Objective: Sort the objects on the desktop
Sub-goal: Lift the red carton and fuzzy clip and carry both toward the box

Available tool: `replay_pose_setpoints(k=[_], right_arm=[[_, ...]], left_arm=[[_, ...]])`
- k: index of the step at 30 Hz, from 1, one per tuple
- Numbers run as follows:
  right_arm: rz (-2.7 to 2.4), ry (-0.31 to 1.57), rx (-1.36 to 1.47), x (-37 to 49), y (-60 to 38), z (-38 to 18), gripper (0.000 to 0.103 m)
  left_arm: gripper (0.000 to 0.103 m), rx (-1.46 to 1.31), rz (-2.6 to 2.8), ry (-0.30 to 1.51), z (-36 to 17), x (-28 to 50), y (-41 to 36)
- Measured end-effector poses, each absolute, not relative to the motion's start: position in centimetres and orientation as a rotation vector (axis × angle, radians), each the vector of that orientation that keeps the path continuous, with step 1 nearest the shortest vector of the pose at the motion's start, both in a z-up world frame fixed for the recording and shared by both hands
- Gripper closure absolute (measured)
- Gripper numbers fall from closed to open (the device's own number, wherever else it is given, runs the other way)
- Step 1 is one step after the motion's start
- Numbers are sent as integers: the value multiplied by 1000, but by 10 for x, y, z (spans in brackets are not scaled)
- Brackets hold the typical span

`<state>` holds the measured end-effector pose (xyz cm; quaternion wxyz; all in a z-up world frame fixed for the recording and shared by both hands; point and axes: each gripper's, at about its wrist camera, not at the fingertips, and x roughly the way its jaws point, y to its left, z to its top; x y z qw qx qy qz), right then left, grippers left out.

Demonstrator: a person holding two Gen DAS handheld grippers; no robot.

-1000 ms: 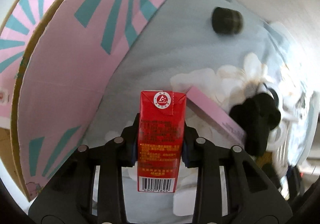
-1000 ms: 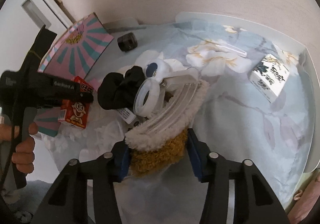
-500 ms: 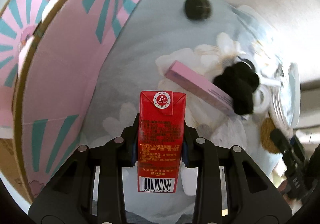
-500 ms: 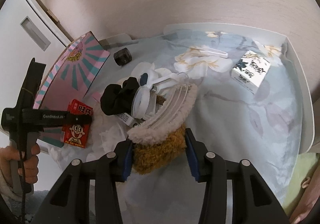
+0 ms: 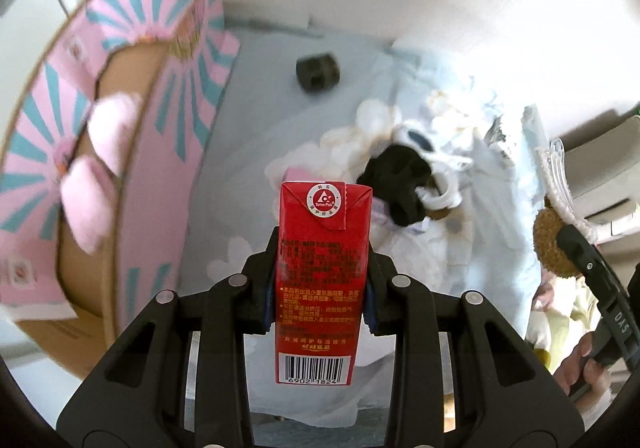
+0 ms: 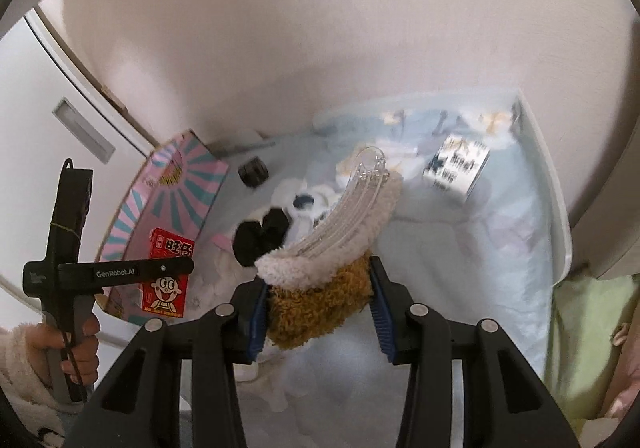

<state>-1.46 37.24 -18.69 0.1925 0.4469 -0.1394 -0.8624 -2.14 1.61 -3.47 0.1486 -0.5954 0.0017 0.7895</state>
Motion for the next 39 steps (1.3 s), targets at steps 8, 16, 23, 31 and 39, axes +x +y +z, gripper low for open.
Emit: replay_pose_setpoints(k=[8,16,23,31,39], right_arm=[[-2486,-366,1161,-2,362,-139,62],[-2510,-248,1017,1,318,-84,62],[-2419,-112,908,-9,244,-52,62],[-2212,-58,912,-25,146,-59,62],[-2066,-14,1009,-66,69,-84,62]], left_arm=[[74,-1514,2376,-13,-66,-28,22],[74,-1402,2528,6,-30,-38,-47],[74,-1447,2594,-5,-32,-49,-112],[74,-1468,2527,103,-47,-50,-141],[74,-1505,2432,139,-83,-66,-146]])
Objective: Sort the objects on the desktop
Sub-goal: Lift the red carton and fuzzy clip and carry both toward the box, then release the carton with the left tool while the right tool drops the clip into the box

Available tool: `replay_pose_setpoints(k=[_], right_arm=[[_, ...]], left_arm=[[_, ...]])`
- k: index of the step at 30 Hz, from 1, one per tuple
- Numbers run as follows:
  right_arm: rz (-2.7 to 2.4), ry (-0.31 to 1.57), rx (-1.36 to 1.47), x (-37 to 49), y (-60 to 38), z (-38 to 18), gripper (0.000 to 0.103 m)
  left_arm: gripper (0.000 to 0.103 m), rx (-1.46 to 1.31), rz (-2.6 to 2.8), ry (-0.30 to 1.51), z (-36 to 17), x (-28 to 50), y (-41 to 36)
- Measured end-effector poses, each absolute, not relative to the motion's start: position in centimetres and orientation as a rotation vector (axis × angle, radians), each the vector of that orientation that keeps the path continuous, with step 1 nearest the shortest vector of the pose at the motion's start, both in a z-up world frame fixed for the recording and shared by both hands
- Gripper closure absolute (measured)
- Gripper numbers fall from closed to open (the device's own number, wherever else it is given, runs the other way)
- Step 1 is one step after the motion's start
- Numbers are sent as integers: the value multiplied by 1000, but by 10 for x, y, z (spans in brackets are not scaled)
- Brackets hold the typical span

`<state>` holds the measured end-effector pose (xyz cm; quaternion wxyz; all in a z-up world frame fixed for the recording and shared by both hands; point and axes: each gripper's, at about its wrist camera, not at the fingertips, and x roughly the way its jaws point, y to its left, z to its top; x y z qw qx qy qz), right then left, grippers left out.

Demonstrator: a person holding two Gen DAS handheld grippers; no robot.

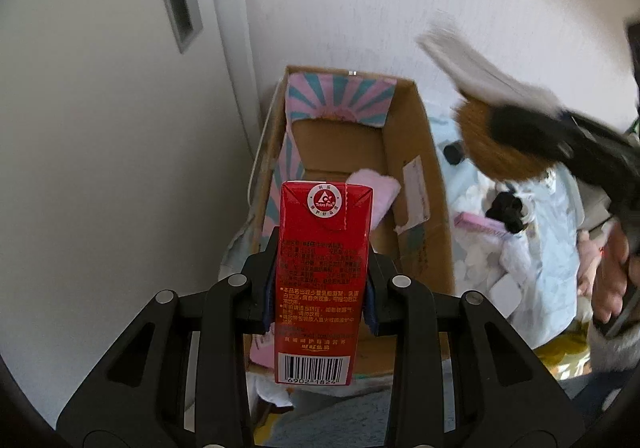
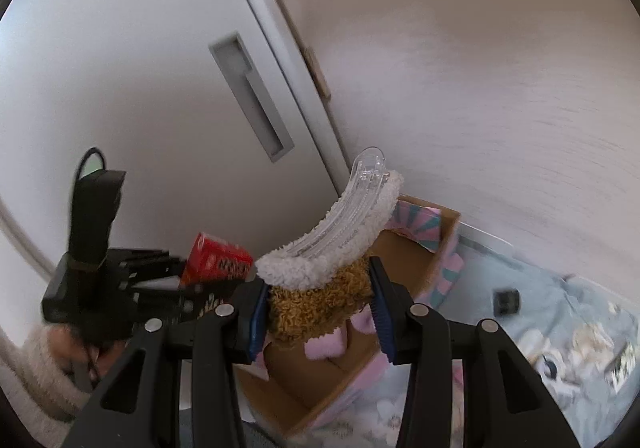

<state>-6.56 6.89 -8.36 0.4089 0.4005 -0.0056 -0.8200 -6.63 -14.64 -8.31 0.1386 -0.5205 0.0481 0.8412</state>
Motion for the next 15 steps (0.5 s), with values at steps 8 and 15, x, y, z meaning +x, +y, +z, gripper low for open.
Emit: replay_pose_setpoints(k=[8,15], right_arm=[[-2065,142,1184,-104,20,-131,62],[-2047,171,1240,-119,2,-149,62]], left_arm=[[74,-1549,2378,228,-117,-74,-139],[74,-1587,2340,232,-130,-82,-138]])
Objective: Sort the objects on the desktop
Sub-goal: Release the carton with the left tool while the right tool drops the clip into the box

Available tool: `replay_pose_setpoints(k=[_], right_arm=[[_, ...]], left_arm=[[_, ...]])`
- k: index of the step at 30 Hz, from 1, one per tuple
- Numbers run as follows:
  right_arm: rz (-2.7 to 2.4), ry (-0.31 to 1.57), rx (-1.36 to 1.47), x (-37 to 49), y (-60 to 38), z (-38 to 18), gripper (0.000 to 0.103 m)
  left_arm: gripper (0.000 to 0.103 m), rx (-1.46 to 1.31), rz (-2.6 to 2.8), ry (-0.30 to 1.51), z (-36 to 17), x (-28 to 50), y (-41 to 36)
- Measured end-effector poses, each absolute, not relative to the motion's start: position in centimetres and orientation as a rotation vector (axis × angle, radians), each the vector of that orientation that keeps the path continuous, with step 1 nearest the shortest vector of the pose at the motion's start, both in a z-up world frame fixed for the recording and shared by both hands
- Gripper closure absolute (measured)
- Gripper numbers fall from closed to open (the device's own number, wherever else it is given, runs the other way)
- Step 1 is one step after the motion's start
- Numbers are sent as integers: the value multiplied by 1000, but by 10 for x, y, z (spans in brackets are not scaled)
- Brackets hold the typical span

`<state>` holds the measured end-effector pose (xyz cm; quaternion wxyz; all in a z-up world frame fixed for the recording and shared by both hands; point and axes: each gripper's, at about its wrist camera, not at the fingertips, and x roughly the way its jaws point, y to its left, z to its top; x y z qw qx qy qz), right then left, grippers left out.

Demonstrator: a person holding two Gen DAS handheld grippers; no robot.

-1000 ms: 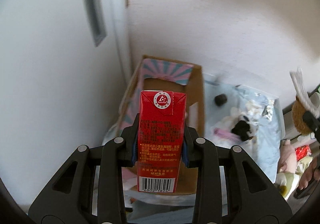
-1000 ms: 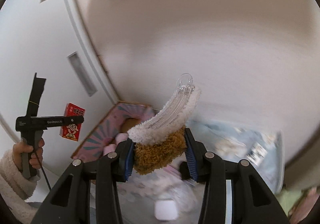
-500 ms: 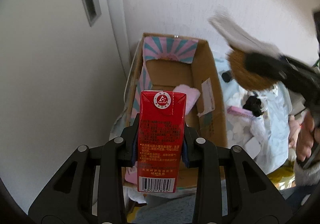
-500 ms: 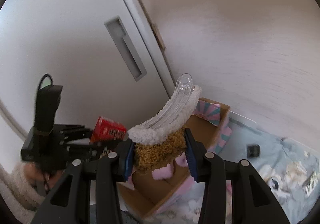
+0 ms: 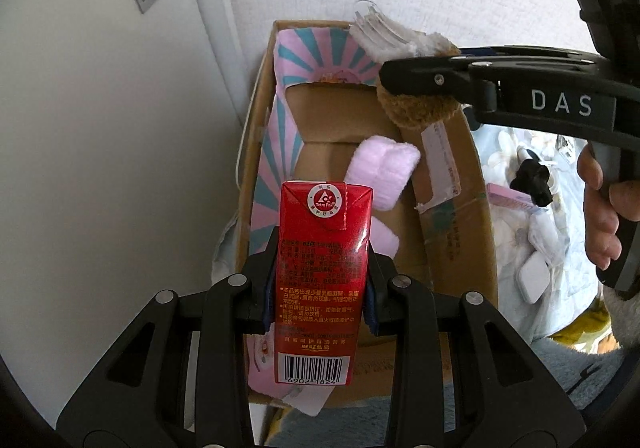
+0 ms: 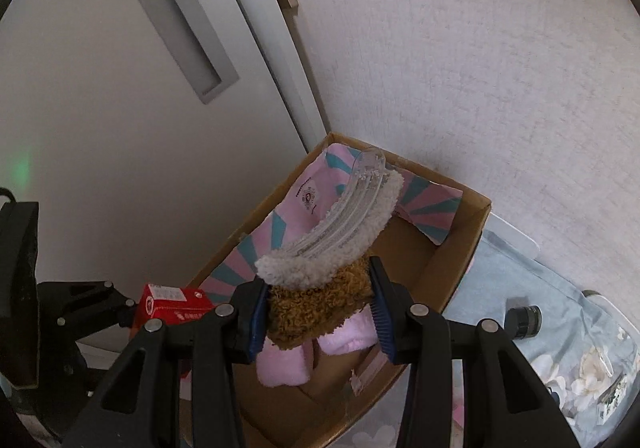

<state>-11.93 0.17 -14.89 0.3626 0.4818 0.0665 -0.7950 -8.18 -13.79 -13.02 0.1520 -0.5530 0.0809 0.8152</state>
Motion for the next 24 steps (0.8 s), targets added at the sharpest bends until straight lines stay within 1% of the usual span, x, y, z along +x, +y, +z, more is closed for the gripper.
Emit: replay_pose_setpoints(k=[2,3,4,5,6,7,8,10,15,19,24], right_arm=[[-2046,173,1251,-123,0,-150,62],[-2050,174,1260,-125,0,-152,60],[-2057,175,1277,-130,-1,-154,56],[-2054,181,1300,-134,-3,-156,48],[-2049,194,1334,-142,-6,-160,44],[-2055,214,1368,-145,-7,-163,33],[-2069,226,1379,-147,-7,-165,29],[-2079,195,1358,-148,-2,-162,29],[-2092,84,1351,-149,15,-154,27],[-2114,55,1362,-149,28,-153,27],[-2143,26,1380,-142,53,-151,27]], left_arm=[[73,-1593,2327,226,-132,-85,-137],[66,-1596,2319,217,-132,-86,-136],[58,-1601,2312,211,-132,-87,-136],[34,-1600,2308,200,-131,-87,-136],[16,-1588,2313,184,-129,-88,-136],[12,-1564,2324,160,-126,-86,-137],[10,-1542,2333,137,-123,-85,-139],[9,-1525,2350,105,-118,-84,-142],[8,-1562,2371,109,-118,-86,-143],[8,-1575,2382,138,-117,-83,-138],[8,-1584,2364,229,-116,-76,-125]])
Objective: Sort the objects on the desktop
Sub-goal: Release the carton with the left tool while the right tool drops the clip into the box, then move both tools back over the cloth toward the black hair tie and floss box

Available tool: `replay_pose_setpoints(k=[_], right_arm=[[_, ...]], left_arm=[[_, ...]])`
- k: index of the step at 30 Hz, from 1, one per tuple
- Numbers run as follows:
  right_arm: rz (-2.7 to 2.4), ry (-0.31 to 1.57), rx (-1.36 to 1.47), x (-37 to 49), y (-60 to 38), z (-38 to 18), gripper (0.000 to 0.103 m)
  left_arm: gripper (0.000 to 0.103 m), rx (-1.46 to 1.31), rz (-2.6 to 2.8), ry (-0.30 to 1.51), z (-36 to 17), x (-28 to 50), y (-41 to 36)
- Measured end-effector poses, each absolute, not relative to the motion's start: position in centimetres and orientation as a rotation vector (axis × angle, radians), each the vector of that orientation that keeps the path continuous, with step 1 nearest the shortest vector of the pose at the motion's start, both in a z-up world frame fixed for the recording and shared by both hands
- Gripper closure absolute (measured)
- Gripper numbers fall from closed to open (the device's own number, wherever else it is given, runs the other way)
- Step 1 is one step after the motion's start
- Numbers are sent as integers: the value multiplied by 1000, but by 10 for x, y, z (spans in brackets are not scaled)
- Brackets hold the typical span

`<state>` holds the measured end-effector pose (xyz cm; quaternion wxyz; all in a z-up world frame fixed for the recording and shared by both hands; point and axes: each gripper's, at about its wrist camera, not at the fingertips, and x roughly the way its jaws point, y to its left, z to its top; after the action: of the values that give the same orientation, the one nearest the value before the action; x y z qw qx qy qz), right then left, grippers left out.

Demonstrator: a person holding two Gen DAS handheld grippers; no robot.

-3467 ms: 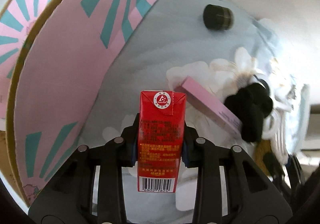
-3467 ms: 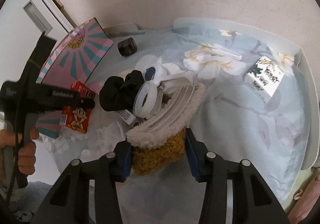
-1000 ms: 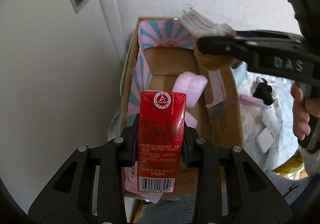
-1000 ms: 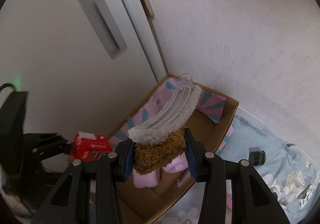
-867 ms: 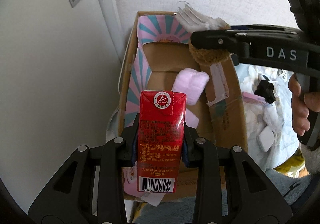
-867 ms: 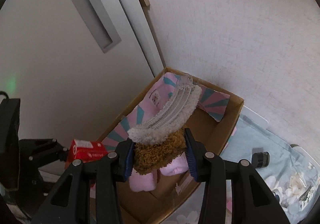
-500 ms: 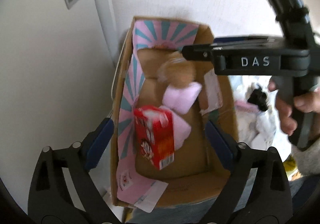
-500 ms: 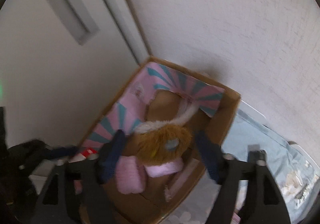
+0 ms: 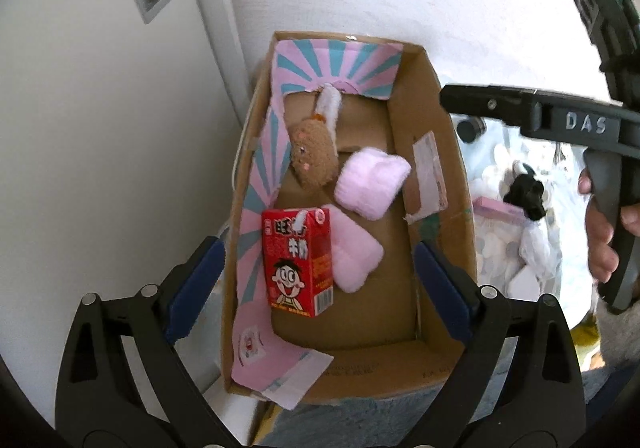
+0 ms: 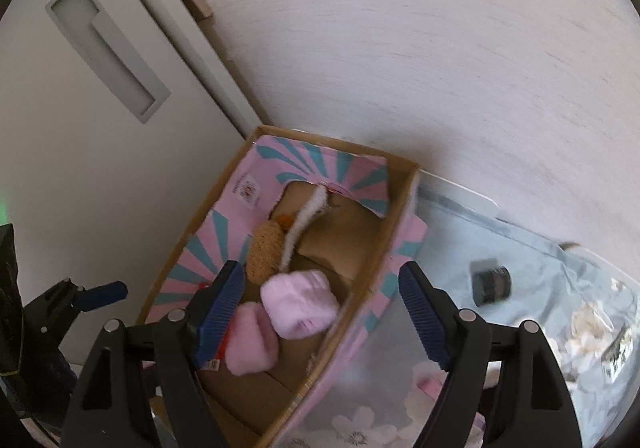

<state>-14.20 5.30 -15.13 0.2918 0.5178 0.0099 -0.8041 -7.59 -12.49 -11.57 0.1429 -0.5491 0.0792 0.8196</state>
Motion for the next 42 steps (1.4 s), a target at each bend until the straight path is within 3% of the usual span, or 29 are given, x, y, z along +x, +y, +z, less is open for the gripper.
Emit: replay_pose_setpoints(k=[12,24,36,42], right_arm=[[-2294,-65,1308,-116,115,-127,27],[-2545,-141,1322,-71,241,-114,27],[-2579,-206,1387,-22,304,-147,27],[-2515,-147,1446,-3,300,-181,27]], left_arm=[[8,-1501,2353,368,-103,-47,-98],[8,-1380,2268,477,-95,-28,-48],[8,-1287,2098,680,-110,-20,43],[8,-1315,2032,673,-125,-30,89]])
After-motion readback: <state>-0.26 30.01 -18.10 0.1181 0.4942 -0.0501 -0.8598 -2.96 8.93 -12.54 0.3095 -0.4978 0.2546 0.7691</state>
